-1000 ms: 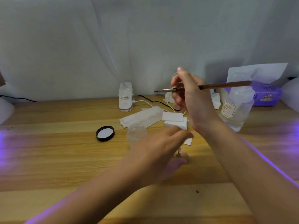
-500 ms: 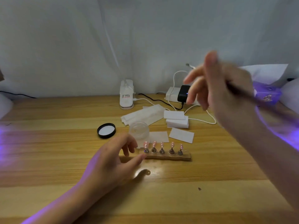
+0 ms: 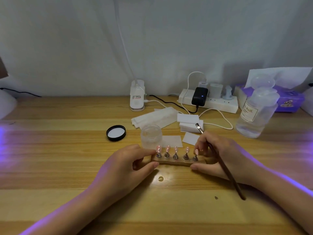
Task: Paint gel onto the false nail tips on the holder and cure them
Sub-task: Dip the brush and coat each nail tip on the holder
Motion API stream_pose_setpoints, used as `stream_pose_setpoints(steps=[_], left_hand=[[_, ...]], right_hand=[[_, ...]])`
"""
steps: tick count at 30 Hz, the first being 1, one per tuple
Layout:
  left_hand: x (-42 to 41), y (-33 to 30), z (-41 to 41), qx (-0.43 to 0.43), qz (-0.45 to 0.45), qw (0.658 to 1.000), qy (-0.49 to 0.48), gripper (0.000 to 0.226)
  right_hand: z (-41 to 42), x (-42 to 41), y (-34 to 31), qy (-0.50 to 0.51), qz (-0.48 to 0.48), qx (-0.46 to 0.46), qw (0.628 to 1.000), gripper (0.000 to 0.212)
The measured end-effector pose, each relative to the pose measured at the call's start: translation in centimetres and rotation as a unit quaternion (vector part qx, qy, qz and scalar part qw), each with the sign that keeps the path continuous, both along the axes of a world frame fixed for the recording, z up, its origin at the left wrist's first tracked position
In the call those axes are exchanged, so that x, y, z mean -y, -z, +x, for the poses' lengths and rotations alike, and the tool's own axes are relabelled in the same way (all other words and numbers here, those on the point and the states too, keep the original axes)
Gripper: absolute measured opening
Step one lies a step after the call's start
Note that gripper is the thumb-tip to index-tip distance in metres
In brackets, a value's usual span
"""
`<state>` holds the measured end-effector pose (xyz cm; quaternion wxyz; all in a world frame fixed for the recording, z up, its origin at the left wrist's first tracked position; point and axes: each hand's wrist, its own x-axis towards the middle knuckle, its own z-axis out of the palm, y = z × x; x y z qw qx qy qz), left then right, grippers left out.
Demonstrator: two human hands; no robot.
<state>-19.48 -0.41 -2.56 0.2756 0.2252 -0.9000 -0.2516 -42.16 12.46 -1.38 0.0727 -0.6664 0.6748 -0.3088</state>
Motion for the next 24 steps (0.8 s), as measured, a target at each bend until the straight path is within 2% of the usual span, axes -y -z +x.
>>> stream_pose_setpoints(steps=[8,13,20,24], left_hand=[[0.3,-0.3,0.3,-0.004,0.016,1.000,0.009,0.018],[0.2,-0.4,0.3,-0.013,0.046,0.999,0.009,0.028],[-0.1,-0.8,-0.1,-0.022,0.078,0.996,0.021,0.010],[0.3,-1.1,-0.1,-0.011,0.084,0.996,0.021,0.022]], right_hand=[[0.8,0.0,0.4,-0.013,-0.027,0.076,0.997,0.036],[1.2,-0.3,0.4,-0.031,-0.029,0.085,0.996,0.031],[1.2,-0.4,0.6,-0.018,-0.038,0.073,0.996,0.033],[1.3,-0.3,0.7,-0.006,-0.056,0.061,0.997,0.040]])
